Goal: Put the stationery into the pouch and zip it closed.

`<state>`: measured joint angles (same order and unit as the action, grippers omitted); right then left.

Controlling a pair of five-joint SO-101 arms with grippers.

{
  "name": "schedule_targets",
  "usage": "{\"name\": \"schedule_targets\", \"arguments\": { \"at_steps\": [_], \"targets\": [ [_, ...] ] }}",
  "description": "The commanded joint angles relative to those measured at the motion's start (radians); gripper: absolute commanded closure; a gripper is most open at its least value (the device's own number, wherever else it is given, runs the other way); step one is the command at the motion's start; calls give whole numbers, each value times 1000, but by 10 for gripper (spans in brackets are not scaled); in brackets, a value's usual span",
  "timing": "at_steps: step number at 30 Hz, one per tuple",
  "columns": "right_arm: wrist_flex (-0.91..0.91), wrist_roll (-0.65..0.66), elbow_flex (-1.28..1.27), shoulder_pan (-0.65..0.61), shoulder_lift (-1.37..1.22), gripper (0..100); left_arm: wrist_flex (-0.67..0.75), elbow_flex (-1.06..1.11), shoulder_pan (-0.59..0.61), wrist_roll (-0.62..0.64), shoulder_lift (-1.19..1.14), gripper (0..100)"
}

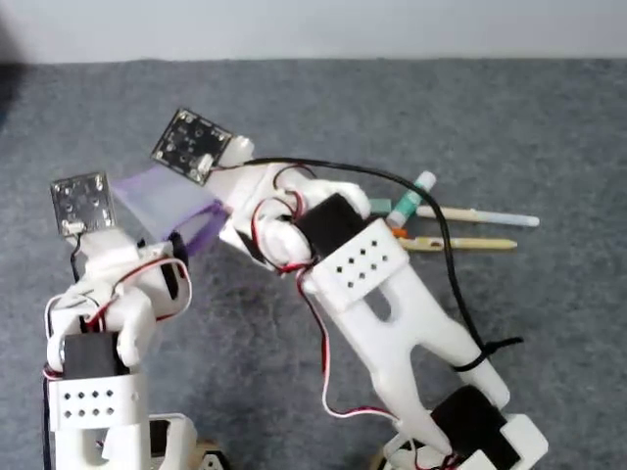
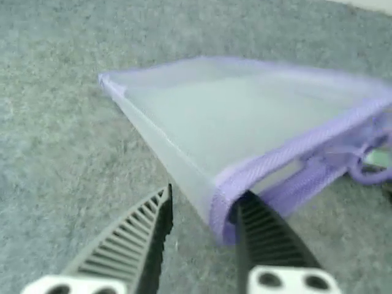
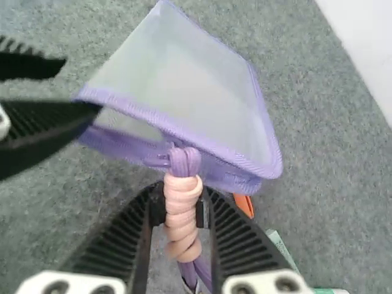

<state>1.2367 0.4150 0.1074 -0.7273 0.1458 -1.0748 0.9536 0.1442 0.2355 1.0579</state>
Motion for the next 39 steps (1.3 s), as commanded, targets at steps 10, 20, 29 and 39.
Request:
{"name": "schedule_targets", "arguments": {
  "at_steps": [10, 20, 29, 39],
  "targets": [
    [81, 11, 51, -1, 114, 991, 60, -12, -6, 11, 11, 987],
    [139, 77, 48, 171, 156, 991, -97, -85, -6, 11, 6, 990],
    [156, 107, 48, 223, 180, 991, -120, -102, 87, 6, 11, 990],
    [176, 61, 54, 179, 219, 954, -278, -309, 83, 9, 11, 990]
  ]
}}
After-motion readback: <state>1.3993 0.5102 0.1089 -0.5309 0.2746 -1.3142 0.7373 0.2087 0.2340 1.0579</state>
